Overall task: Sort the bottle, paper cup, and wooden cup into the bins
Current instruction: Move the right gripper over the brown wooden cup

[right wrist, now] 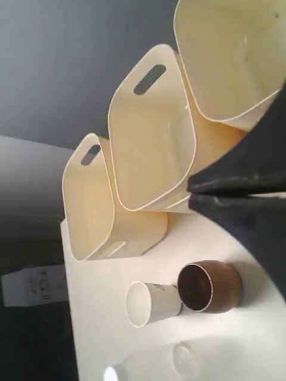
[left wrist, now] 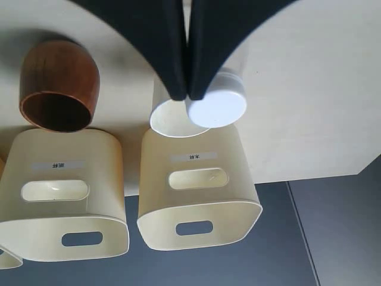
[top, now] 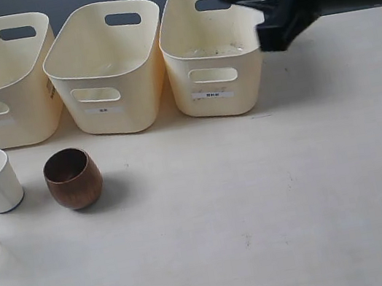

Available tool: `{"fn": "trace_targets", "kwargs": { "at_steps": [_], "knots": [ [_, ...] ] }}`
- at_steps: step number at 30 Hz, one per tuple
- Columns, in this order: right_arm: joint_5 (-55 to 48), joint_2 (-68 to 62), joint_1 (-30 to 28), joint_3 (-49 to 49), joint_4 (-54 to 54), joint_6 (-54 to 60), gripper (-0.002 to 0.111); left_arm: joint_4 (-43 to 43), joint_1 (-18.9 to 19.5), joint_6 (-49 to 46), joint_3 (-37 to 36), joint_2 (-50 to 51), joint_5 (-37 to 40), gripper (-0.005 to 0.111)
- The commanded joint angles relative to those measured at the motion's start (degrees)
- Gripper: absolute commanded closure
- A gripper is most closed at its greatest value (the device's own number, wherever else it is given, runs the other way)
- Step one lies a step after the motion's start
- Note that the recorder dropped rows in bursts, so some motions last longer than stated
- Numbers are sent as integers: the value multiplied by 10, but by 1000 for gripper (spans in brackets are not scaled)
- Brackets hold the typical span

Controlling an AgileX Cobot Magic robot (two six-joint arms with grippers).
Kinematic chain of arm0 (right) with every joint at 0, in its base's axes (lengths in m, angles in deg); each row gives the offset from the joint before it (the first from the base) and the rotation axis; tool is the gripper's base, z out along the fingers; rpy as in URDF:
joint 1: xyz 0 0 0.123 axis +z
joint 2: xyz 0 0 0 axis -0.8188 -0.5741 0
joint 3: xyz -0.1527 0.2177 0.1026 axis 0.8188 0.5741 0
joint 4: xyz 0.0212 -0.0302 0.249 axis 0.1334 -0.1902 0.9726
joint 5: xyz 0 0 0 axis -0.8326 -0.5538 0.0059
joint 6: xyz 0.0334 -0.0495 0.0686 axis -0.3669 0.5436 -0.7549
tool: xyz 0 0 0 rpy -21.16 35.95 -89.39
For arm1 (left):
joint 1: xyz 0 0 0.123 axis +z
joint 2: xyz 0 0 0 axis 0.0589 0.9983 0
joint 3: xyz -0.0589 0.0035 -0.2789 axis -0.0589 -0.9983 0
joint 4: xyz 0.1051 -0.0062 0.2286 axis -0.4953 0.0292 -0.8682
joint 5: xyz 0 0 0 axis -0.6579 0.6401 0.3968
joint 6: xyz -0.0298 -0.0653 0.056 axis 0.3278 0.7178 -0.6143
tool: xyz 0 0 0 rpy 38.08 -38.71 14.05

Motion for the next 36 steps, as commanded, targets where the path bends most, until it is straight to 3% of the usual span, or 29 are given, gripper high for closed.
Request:
{"fn": "trace_targets", "kwargs": {
  "at_steps": [1, 13, 15, 20, 23, 36],
  "knots": [
    [-93, -66, 117, -57, -35, -2, 109, -1, -1, 2, 2, 2, -8, 107],
    [-102, -230, 235, -188, -73, -19, 107, -1, -1, 2, 2, 2, -8, 107],
    [-102, -255, 247, -198, -73, -11, 99, -1, -1, 2, 2, 2, -8, 107],
    [-114, -308, 268, -218, -73, -11, 63, -1, -1, 2, 2, 2, -8, 107],
    [-143, -334, 281, -226, -73, -11, 54, -1, -1, 2, 2, 2, -8, 107],
    [-151, -414, 309, -248, -73, 22, 54, -1, -1, 2, 2, 2, -8, 107]
  ]
}}
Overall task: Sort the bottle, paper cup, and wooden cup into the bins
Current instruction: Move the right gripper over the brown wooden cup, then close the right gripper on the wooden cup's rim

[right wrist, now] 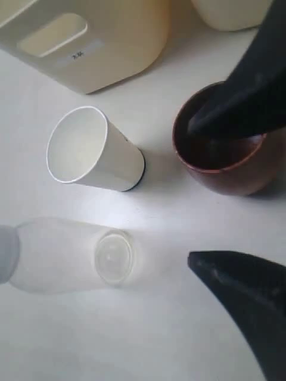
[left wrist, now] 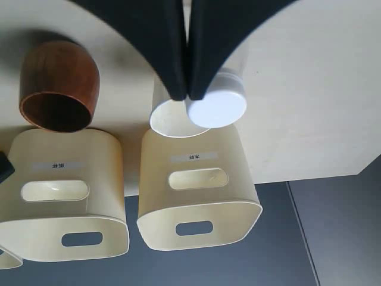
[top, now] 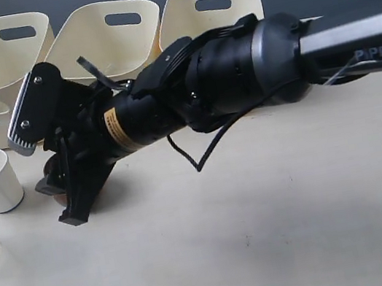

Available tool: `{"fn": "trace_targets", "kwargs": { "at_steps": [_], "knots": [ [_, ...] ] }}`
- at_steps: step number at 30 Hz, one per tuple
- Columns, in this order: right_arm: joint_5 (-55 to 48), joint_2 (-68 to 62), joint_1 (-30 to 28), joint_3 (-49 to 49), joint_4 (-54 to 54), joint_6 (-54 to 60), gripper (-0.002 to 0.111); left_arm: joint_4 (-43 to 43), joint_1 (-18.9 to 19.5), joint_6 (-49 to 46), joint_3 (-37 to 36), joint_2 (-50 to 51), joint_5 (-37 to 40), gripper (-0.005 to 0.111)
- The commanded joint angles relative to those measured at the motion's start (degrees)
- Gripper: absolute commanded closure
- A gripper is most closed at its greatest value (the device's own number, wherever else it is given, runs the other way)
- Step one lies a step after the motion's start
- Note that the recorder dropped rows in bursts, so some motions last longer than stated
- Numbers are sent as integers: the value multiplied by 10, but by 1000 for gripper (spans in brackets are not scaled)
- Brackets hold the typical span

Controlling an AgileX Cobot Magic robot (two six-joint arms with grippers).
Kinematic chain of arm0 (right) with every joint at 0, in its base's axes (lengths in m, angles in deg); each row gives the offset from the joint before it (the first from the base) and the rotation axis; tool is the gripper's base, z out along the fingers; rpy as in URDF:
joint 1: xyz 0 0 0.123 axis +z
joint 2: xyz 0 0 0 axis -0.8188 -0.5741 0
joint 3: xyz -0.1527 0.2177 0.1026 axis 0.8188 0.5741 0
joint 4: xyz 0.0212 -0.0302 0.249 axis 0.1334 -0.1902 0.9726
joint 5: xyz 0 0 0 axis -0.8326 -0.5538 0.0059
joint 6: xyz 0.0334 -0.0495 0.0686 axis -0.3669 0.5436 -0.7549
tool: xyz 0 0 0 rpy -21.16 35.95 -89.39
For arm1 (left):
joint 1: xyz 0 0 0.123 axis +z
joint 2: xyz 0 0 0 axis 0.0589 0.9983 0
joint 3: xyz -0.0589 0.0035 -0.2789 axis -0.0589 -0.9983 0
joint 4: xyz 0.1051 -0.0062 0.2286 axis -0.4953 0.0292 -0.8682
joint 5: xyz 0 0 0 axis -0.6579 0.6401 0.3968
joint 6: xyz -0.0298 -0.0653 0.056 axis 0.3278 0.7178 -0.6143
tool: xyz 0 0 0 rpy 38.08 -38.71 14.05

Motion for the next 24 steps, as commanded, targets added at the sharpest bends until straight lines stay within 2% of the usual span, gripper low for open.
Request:
{"fn": "trace_targets", "kwargs": {
  "at_steps": [1, 11, 24],
  "knots": [
    [-8, -25, 0, -29, 0, 5, 54, -1, -1, 2, 2, 2, -8, 107],
    [-7, -105, -2, -92, 0, 4, 54, -1, -1, 2, 2, 2, -8, 107],
    [-26, -137, -2, -93, 0, 2, 54, -1, -1, 2, 2, 2, -8, 107]
  ]
}}
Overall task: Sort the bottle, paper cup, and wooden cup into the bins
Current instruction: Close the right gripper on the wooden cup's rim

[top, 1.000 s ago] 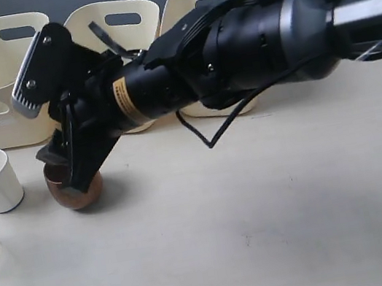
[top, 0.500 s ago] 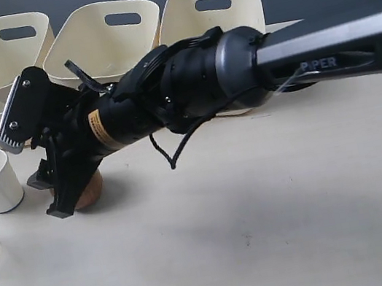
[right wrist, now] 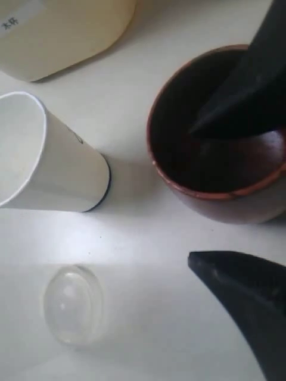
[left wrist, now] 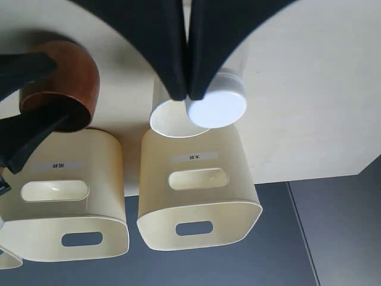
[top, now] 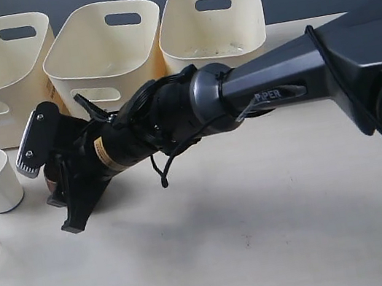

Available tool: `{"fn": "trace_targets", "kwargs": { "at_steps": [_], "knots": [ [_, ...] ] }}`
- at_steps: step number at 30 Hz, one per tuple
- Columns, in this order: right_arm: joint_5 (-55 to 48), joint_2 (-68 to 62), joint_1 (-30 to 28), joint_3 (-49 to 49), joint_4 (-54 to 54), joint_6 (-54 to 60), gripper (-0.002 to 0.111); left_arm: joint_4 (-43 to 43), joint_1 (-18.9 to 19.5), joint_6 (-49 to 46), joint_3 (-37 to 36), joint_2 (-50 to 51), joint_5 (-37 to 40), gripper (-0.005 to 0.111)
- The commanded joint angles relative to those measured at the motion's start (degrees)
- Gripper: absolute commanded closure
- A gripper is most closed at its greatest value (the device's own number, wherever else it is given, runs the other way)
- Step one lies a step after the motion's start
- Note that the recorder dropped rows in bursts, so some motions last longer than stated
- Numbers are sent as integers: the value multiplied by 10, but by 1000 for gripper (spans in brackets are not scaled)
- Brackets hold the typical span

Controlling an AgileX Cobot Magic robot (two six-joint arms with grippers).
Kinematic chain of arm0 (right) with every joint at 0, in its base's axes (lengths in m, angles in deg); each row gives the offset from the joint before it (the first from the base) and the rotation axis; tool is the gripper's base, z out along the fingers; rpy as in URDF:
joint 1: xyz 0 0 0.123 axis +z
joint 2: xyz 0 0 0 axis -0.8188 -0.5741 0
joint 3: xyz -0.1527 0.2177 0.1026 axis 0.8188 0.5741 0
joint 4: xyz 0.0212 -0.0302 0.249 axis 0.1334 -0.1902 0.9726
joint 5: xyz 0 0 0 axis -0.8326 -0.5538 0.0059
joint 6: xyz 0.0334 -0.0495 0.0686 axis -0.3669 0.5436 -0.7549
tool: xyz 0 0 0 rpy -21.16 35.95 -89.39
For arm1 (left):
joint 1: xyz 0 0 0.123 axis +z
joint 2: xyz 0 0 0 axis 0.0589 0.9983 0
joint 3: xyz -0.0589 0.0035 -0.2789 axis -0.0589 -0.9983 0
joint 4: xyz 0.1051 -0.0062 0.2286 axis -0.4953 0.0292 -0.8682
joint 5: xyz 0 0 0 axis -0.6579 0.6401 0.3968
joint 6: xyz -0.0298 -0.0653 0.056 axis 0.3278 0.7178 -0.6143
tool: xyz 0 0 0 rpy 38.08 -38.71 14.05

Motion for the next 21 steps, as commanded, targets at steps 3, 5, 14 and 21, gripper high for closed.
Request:
{"fn": "trace_targets", "kwargs": {
  "at_steps": [3, 5, 14, 21],
  "knots": [
    [-15, 1, -2, -5, 0, 0, 54, -1, -1, 2, 2, 2, -8, 107],
    [-16, 1, -2, -5, 0, 0, 54, -1, -1, 2, 2, 2, -8, 107],
    [-16, 0, -2, -5, 0, -18, 54, -1, -1, 2, 2, 2, -8, 107],
    [15, 0, -2, -5, 0, -19, 70, -1, -1, 2, 2, 2, -8, 107]
  ]
}}
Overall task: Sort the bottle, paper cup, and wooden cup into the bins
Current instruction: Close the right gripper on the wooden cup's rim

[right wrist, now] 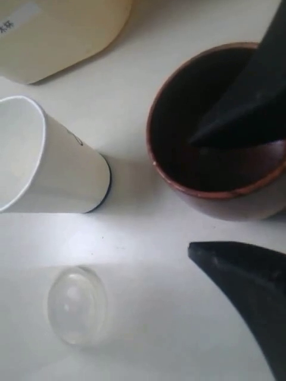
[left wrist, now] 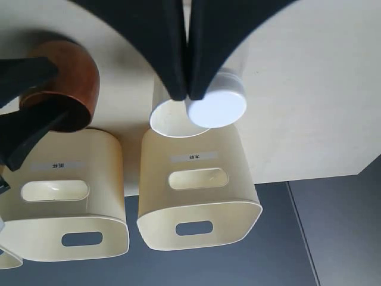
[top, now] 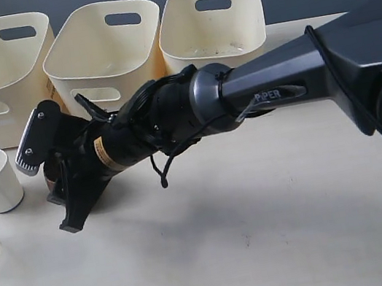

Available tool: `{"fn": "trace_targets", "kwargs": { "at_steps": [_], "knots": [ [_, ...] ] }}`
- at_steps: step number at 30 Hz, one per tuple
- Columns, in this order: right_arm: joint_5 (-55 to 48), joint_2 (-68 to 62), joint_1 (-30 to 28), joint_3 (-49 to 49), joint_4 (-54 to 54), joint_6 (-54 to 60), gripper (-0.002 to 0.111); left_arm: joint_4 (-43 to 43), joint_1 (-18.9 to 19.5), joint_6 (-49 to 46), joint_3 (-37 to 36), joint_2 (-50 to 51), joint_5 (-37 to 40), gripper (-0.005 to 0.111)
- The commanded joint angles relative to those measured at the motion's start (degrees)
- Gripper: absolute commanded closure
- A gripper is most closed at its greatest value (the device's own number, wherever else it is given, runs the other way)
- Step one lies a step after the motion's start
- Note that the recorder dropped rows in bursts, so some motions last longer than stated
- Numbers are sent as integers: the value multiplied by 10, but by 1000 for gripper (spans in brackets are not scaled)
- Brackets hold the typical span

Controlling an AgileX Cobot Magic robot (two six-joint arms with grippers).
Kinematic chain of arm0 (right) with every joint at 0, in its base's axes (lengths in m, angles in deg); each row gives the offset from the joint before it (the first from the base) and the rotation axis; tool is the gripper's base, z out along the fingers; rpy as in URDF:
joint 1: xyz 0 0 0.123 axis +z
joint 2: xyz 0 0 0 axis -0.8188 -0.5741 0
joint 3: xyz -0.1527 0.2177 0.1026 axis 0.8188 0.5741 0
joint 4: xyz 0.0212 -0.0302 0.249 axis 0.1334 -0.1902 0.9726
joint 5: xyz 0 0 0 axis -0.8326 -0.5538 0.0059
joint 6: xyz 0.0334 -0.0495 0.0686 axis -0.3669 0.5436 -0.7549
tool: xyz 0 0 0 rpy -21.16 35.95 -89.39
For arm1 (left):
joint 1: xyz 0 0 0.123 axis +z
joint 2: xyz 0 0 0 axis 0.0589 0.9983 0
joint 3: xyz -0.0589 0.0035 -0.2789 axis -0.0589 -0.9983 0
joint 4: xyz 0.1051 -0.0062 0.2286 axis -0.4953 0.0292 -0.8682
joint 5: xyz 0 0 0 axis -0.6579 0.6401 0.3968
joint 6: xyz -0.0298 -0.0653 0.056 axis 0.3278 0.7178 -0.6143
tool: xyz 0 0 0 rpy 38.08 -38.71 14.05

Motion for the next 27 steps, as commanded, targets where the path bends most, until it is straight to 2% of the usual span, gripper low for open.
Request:
{"fn": "trace_targets", "kwargs": {
  "at_steps": [1, 4, 13, 14, 16, 17, 27],
  "knots": [
    [18, 1, -2, -5, 0, -4, 74, -1, -1, 2, 2, 2, -8, 107],
    [26, 1, -2, -5, 0, -4, 80, -1, -1, 2, 2, 2, -8, 107],
    [-3, -38, -2, -5, 0, -5, 80, -1, -1, 2, 2, 2, -8, 107],
    [-4, -38, -2, -5, 0, -5, 84, -1, -1, 2, 2, 2, -8, 107],
    [-3, -32, -2, -5, 0, 0, 105, -1, -1, 2, 2, 2, -8, 107],
    [-3, -29, -2, -5, 0, -1, 108, -1, -1, 2, 2, 2, -8, 107],
    [-11, 35, -1, -5, 0, 13, 109, -1, -1, 2, 2, 2, -8, 107]
  ]
}}
